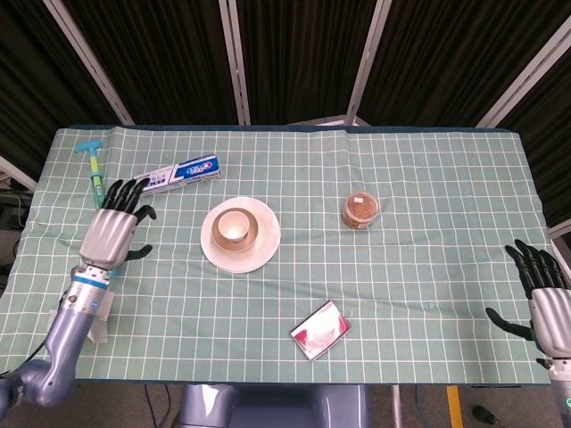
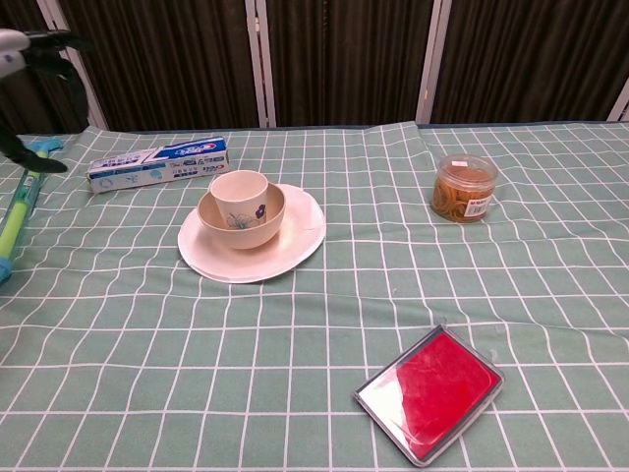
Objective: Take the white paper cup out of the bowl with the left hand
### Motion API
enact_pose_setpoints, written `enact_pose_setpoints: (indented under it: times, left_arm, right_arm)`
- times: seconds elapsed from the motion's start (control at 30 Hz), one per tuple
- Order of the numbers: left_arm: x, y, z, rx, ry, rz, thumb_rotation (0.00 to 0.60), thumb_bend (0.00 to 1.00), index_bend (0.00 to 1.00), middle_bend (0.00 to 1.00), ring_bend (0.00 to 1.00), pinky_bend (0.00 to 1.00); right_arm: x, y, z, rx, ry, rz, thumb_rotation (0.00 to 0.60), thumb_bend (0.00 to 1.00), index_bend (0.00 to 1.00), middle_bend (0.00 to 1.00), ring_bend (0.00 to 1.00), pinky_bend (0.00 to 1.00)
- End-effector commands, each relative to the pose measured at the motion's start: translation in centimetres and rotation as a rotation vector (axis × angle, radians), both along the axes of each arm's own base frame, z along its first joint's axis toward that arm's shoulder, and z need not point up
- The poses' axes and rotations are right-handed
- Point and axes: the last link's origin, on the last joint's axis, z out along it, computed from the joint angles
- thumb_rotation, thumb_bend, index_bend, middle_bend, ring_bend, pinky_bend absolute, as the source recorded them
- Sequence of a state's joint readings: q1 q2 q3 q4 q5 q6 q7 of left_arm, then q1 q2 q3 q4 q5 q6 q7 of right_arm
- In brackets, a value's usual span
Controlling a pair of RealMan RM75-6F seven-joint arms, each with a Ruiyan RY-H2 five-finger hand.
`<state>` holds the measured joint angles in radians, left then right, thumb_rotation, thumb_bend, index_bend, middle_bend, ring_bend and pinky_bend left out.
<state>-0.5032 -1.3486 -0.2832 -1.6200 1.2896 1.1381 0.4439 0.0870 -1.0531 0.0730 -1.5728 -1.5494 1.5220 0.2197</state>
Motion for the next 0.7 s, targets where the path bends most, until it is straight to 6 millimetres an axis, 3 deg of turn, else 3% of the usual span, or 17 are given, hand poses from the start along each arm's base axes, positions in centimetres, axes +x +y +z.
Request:
enact_pose_setpoints:
  times: [0.03, 0.3, 0.7]
  left_arm:
    - [1.5, 1.4, -2.2, -0.029, 0.024, -0.013, 0.6, 0.13, 0.47, 0.0, 0.0, 0.0]
    - [3.7, 3.1, -6.8, -0.103, 0.057, -0.01, 0.6, 0.18, 0.5, 0.0, 0.0, 0.0]
    - [6.1, 4.7, -10.0, -0.138, 0.063, -0.021, 0.6, 0.25, 0.53, 0.0, 0.0, 0.0]
  right_arm:
    - [-0.2, -0.1, 0.2, 0.0, -0.006, -0.006, 0.6, 0.09, 0.02, 0.0, 0.0, 0.0]
    - [-0.5, -0.1, 0.9, -0.017, -0.036, -0.015, 0.6, 0.09, 0.02, 0.0, 0.0, 0.0]
    - [-0.9, -0.3, 1.3, -0.021, -0.056, -0.026, 0.6, 0.09, 0.02, 0.0, 0.0, 0.0]
